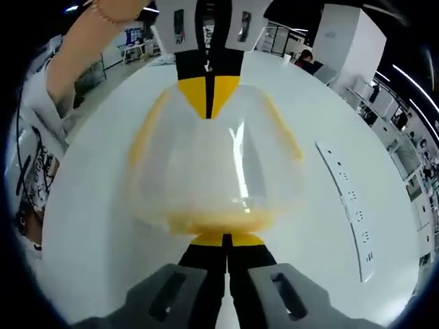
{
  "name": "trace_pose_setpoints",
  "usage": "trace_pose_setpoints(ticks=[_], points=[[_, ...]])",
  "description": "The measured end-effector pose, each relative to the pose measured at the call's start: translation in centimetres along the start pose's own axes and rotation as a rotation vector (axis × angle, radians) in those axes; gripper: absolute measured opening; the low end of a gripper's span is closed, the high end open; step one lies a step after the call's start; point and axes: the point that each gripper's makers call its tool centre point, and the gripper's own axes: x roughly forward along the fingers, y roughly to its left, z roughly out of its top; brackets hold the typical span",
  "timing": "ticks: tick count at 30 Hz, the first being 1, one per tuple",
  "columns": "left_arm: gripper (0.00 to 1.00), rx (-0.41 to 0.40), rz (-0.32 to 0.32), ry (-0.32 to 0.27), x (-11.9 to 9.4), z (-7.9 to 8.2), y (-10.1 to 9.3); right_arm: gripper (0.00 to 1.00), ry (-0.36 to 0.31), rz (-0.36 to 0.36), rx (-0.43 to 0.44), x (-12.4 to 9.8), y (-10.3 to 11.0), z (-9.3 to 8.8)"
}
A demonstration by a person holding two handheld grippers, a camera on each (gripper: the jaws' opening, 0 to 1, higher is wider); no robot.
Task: Snap each plastic latch of the storage box into its locked position after aligning the lid with the box until every specified latch is closed and the lid sits flush.
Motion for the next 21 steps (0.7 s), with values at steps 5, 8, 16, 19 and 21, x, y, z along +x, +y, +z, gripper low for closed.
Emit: trace_pose_setpoints(ticks=[5, 8, 16, 19, 21], points=[[0.0, 0.006, -0.003, 0.011, 0.15, -0.04, 0.14, 0.0, 0.02, -0.006, 0.0, 0.14, -0.15, -0.06], [0.0, 0.007, -0.005, 0.013, 0.17, -0.04, 0.17, 0.0, 0.021, -0.006, 0.001, 0.15, -0.19, -0.06], [0.0, 0.012, -0.013, 0.018, 0.14, -0.28, 0.23, 0.0, 0.122, -0.011, -0.002, 0.9, -0.14, -0.29], [0.0, 0.013, -0.02, -0.033, 0.02, -0.34, 0.11, 0.0, 0.103, 0.009, -0.021, 0.75, -0.11, -0.4], [0.0, 0.006, -0.024, -0.047, -0.11, -0.36, 0.34, 0.0, 0.073, -0.019, -0.034, 0.06, -0.55, -0.2]])
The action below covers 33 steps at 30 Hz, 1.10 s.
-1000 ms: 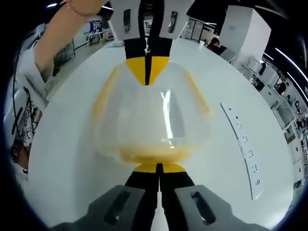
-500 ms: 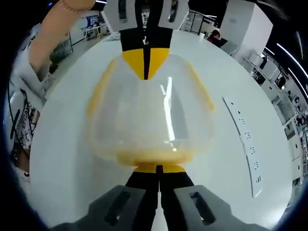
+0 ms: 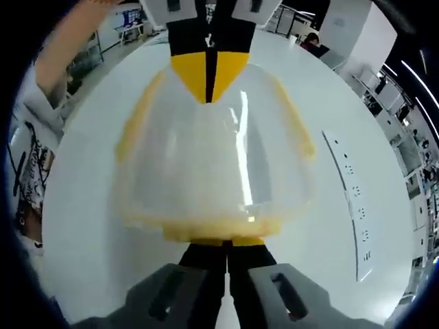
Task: Snap each plastic latch of the storage box into its locked position after aligning the lid with the box until every specified latch is closed and the lid sits flush.
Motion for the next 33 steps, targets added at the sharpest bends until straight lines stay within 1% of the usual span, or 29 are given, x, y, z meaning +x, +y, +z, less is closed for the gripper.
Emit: trace_pose_setpoints(ticks=[1, 2, 3, 4, 6, 8, 9, 10, 11, 12, 13, 14, 15, 16, 18, 22, 24, 27, 28, 29, 30, 31, 33], points=[[0.0, 0.005, 0.004, -0.004, 0.0, 0.1, 0.0, 0.0, -0.008, 0.0, -0.006, -0.5, 0.0, 0.0], [0.0, 0.014, 0.007, -0.005, 0.0, 0.1, -0.1, 0.0, -0.023, 0.014, -0.008, -0.8, 0.2, 0.1], [0.0, 0.014, 0.007, -0.006, -0.1, 0.1, 0.1, 0.0, -0.042, 0.01, 0.01, -1.4, 0.2, 0.3], [0.0, 0.006, 0.004, -0.007, 0.0, 0.2, 0.0, 0.0, -0.054, 0.001, 0.01, -1.9, 0.1, 0.5], [0.0, 0.004, 0.002, -0.006, 0.0, 0.2, 0.0, 0.0, -0.063, 0.014, 0.017, -2.4, 0.1, 0.5], [0.0, 0.003, 0.003, -0.003, 0.0, 0.3, 0.0, 0.0, -0.047, 0.026, 0.009, -2.4, 0.5, 0.5], [0.0, 0.004, 0.005, -0.003, -0.1, 0.3, 0.0, 0.0, -0.014, 0.014, -0.005, -2.1, 0.5, 0.5], [0.0, 0.002, 0.005, -0.005, -0.1, 0.3, 0.1, 0.0, -0.001, 0.017, -0.003, -2.0, 0.5, 0.4], [0.0, -0.002, 0.004, -0.009, -0.1, 0.2, 0.1, 0.0, 0.026, 0.031, 0.002, -1.6, 0.8, 0.3], [0.0, -0.005, 0.003, -0.018, -0.2, 0.2, 0.2, 0.0, 0.032, 0.026, -0.008, -1.4, 0.9, 0.4], [0.0, -0.007, 0.003, -0.024, -0.2, 0.2, 0.2, 0.0, 0.057, 0.023, 0.001, -1.3, 1.0, 0.3], [0.0, -0.007, 0.003, -0.028, -0.1, 0.3, 0.2, 0.0, 0.055, 0.025, -0.002, -1.2, 1.0, 0.4], [0.0, -0.007, 0.003, -0.03, -0.1, 0.3, 0.2, 0.0, 0.065, 0.028, 0.02, -1.4, 0.9, 0.2], [0.0, -0.01, 0.002, -0.031, -0.1, 0.3, 0.3, 0.0, 0.067, 0.027, 0.02, -1.4, 0.9, 0.3], [0.0, -0.013, 0.001, -0.02, 0.0, 0.4, 0.3, 0.0, 0.072, 0.024, 0.026, -1.5, 1.0, 0.3], [0.0, -0.01, -0.001, 0.004, 0.0, 0.3, 0.5, 0.0, 0.097, 0.017, 0.006, -1.5, 1.0, 0.2], [0.0, -0.015, -0.007, -0.007, 0.0, 0.2, 0.6, 0.0, 0.098, 0.019, 0.01, -1.4, 1.0, 0.1], [0.0, -0.019, -0.016, -0.04, -0.1, 0.1, 0.8, 0.0, 0.104, 0.018, 0.003, -1.3, 0.9, 0.2], [0.0, -0.034, -0.016, -0.042, -0.1, -0.1, 0.8, 0.0, 0.138, 0.079, 0.1, -1.5, 2.5, -0.4], [0.0, -0.026, -0.017, -0.039, -0.3, -0.5, 1.0, 0.0, 0.125, 0.039, 0.015, 0.4, 0.4, 0.9], [0.0, -0.028, -0.017, -0.048, 0.0, -0.3, 0.6, 0.0, 0.119, 0.047, 0.022, 0.6, 0.1, 0.9], [0.0, -0.019, -0.014, -0.048, 0.2, -0.3, 0.3, 0.0, 0.122, 0.046, 0.023, -0.8, 0.8, 0.3], [0.0, -0.023, -0.018, -0.039, 0.7, 0.0, -0.2, 0.0, 0.126, 0.049, 0.003, -1.1, 1.1, 0.2]])
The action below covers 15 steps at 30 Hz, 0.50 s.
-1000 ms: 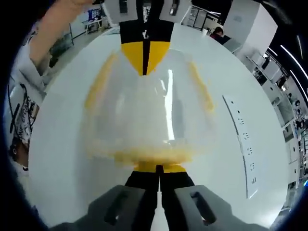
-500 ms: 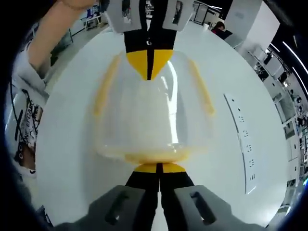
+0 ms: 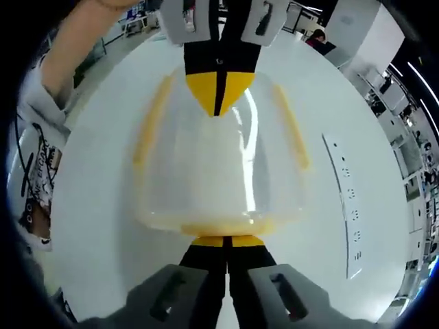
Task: Snap each plastic latch of the storage box into its locked position after aligning the lid with the box until every specified latch is closed and the lid sits flush.
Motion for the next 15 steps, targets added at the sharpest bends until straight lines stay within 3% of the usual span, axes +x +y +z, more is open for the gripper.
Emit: trace_pose_setpoints(ticks=[4, 6, 10, 15], points=[[0.0, 0.013, -0.009, -0.014, -0.3, 0.2, 0.5, 0.0, -0.043, -0.013, -0.014, -0.1, -0.1, 0.1], [0.0, 0.039, 0.015, -0.033, -0.2, 0.2, -0.1, 0.0, -0.073, -0.059, -0.038, 0.1, -0.8, 0.1], [0.0, 0.034, -0.027, -0.071, -0.3, 0.2, -0.2, 0.0, -0.074, -0.044, -0.038, 0.4, -0.3, 0.3], [0.0, 0.047, -0.04, -0.103, -0.3, 0.3, 0.0, 0.0, -0.091, -0.017, -0.048, -0.9, 0.2, 0.4]])
